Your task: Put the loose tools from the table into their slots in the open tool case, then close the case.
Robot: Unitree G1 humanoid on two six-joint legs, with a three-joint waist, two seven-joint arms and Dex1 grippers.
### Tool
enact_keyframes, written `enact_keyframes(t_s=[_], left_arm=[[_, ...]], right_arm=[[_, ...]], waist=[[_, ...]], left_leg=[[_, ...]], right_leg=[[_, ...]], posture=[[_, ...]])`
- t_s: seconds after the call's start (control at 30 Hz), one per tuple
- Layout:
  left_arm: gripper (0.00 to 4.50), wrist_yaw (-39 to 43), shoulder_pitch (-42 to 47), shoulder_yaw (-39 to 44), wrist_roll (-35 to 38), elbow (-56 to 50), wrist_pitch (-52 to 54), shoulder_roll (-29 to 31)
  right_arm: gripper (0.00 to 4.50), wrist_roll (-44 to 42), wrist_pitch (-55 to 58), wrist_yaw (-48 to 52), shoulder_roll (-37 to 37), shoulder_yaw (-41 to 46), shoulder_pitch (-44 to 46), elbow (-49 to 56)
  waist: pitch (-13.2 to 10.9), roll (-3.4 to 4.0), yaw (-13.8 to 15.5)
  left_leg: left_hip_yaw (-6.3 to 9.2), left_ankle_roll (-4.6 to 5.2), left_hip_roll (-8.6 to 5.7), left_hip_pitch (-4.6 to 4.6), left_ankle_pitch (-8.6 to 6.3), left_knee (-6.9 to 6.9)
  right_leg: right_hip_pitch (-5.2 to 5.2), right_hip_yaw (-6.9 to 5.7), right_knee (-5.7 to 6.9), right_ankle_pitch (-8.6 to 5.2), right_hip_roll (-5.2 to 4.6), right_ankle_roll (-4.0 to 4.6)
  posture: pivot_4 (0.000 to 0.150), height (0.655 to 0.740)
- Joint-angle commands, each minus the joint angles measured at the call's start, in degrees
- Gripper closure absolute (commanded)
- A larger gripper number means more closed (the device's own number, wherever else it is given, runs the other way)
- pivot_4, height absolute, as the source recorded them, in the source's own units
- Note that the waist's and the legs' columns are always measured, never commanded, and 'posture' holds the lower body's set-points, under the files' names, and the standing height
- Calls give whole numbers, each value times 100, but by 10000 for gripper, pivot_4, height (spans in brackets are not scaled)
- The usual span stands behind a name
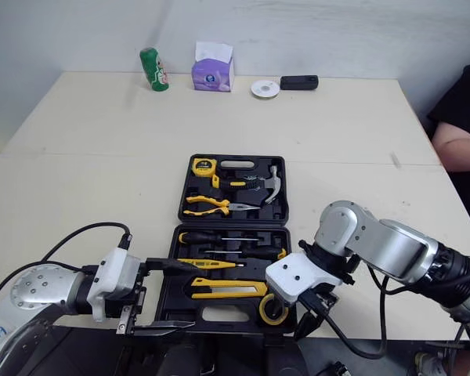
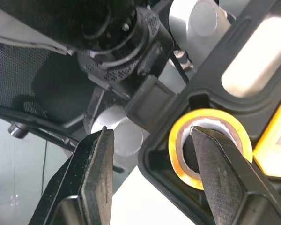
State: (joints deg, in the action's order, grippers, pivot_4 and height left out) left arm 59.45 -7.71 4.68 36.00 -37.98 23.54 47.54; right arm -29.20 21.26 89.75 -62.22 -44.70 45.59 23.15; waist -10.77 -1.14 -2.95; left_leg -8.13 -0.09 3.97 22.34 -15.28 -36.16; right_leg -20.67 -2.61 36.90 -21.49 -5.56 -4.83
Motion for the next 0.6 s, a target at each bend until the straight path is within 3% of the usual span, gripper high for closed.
enact_keyframes(t_s=[0.03, 0.17, 0.2, 0.27, 0.4, 0.6], left_arm=[[0, 7, -44, 129, 43, -171, -107, 15], [0, 64, -93, 184, 45, -122, -136, 58], [0, 78, -53, 193, 46, -80, -128, 72], [0, 106, -12, 227, 38, -14, -138, 85], [0, 137, 76, 272, 10, 107, -166, 96], [0, 181, 149, 247, -32, 174, -191, 103]], right_arm=[[17927, -1025, 56, 275, -54, 793, -276, -227], [17927, -1656, 278, 275, -206, 1322, -735, -285], [20257, -1660, 299, 238, -159, 1539, -968, -382], [26240, -1602, 221, 168, 9, 1868, -1317, -508], [44407, -1444, -556, -264, 724, 2594, -2258, -722], [44407, -647, -1722, -263, 1321, 3026, -3175, -1012]], waist=[[-1, -2, -6], [-2, -3, -3], [-2, -3, -2], [-2, -4, 5], [1, -14, 7], [-3, -11, 37]], left_leg=[[0, 0, -1, 0, 0, -1], [2, 14, -1, 0, -8, -2], [4, 15, -1, 0, -9, -1], [10, 16, 0, 0, -9, -2], [15, 15, 1, -2, -7, -1], [13, 13, -2, -1, -4, -4]], right_leg=[[1, 0, 0, 0, 0, 0], [4, -2, -1, 1, 0, -1], [4, -3, -1, 1, 0, -1], [7, -7, -4, 0, 0, -1], [13, -11, -4, 0, 4, -1], [13, -12, -1, 2, 6, -3]], posture=[[1500, 7400], [1500, 7400], [1500, 7400], [1500, 7400], [1500, 7400], [1500, 7400]])
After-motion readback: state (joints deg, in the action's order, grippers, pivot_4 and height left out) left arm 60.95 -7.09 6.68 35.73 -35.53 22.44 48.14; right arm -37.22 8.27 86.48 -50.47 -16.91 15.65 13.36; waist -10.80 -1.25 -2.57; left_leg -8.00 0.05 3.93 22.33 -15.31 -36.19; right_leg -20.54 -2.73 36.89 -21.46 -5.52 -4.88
